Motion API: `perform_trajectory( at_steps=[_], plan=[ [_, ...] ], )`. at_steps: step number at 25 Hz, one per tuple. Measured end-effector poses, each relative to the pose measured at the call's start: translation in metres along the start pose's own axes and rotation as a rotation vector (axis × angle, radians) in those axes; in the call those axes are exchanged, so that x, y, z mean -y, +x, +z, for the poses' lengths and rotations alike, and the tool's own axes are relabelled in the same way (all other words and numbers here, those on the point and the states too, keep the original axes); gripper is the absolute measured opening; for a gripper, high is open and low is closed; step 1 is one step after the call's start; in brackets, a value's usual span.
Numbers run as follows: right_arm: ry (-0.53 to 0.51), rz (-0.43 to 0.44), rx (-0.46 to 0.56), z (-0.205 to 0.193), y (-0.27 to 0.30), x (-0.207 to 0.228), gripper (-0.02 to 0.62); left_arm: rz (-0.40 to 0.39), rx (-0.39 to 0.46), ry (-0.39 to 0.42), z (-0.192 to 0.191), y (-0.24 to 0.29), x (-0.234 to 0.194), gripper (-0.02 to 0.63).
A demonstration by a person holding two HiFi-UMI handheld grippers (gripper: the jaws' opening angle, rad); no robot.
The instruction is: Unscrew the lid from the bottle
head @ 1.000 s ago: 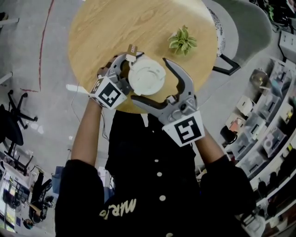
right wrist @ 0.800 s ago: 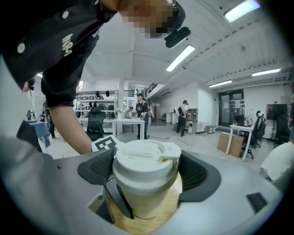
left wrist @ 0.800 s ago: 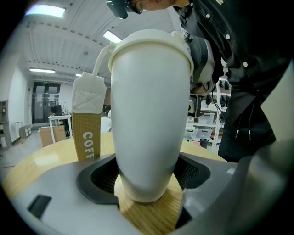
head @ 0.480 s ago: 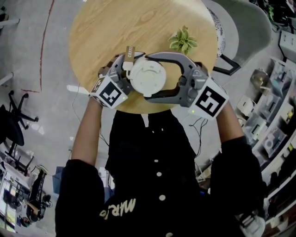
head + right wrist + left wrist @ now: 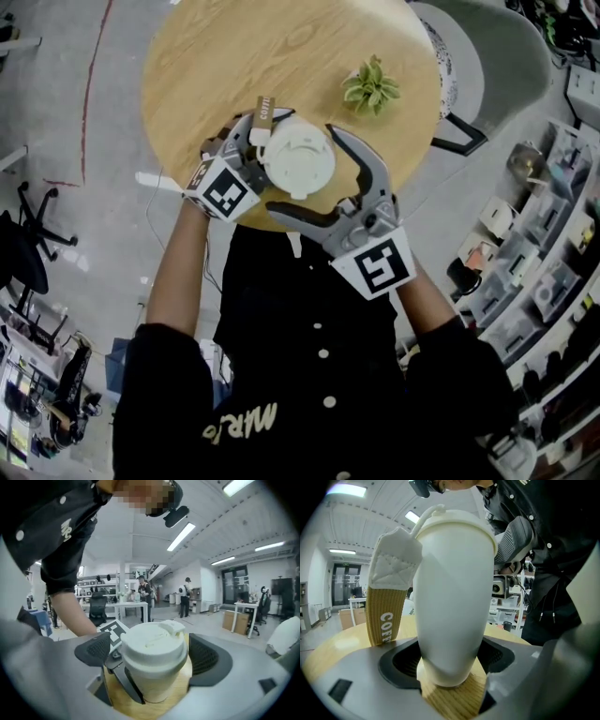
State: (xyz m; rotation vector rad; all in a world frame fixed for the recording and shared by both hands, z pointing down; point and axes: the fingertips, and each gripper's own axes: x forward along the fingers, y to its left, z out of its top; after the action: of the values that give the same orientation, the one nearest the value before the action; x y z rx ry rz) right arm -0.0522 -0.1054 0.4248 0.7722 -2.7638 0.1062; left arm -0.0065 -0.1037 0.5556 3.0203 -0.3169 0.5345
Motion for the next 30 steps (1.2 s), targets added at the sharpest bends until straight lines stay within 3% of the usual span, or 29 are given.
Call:
perform_trajectory(
  at_steps=[1,3,5,7,10,12,14,15,17,22,26,28,30],
  plan=[
    [-0.015,-0.042,0.004,0.000,0.002,0.002,0.522,0.001,0.000,0.000,0.000,0.000,0.000,0.361],
    [-0.046,-0.086,0.017,0.001,0.002,0.006,0.445,0.005,0.001,-0.002,0.000,0.000,0.000,0.360],
    [-0.071,-0.040,0.014,0.000,0.002,0.005,0.442,0.006,0.000,-0.002,0.000,0.000,0.000,0.360],
    [-0.107,0.082,0.006,-0.002,0.001,0.001,0.440,0.002,-0.001,0.001,0.000,0.000,0.001,0.360],
    [-0.189,0.385,0.022,-0.005,-0.004,-0.006,0.440,-0.015,-0.004,0.010,0.000,0.000,0.002,0.360],
    [-0.176,0.570,0.021,-0.006,-0.004,-0.006,0.443,-0.023,-0.002,0.008,0.001,0.001,0.001,0.360],
    [-0.127,0.659,-0.006,-0.007,-0.001,-0.007,0.452,-0.025,0.000,0.006,0.001,0.001,0.001,0.360],
    [-0.117,0.665,-0.018,-0.008,0.000,-0.007,0.453,-0.024,-0.002,0.006,0.000,0.001,0.001,0.360],
    [-0.107,0.600,-0.033,-0.010,0.001,-0.004,0.453,-0.023,-0.007,0.008,-0.001,0.002,0.001,0.360],
    [0.015,0.245,-0.002,-0.008,-0.008,0.005,0.517,-0.020,-0.006,0.003,-0.001,0.002,0.001,0.361],
    [-0.026,0.026,0.001,-0.008,-0.003,0.002,0.505,-0.019,-0.005,0.004,0.000,0.001,0.001,0.362],
    [-0.076,-0.046,0.002,-0.007,0.000,0.006,0.441,-0.018,-0.004,0.005,0.000,0.001,0.001,0.362],
    [-0.102,-0.042,-0.001,-0.007,0.000,0.006,0.436,-0.017,-0.003,0.007,0.000,0.001,0.000,0.360]
  ],
)
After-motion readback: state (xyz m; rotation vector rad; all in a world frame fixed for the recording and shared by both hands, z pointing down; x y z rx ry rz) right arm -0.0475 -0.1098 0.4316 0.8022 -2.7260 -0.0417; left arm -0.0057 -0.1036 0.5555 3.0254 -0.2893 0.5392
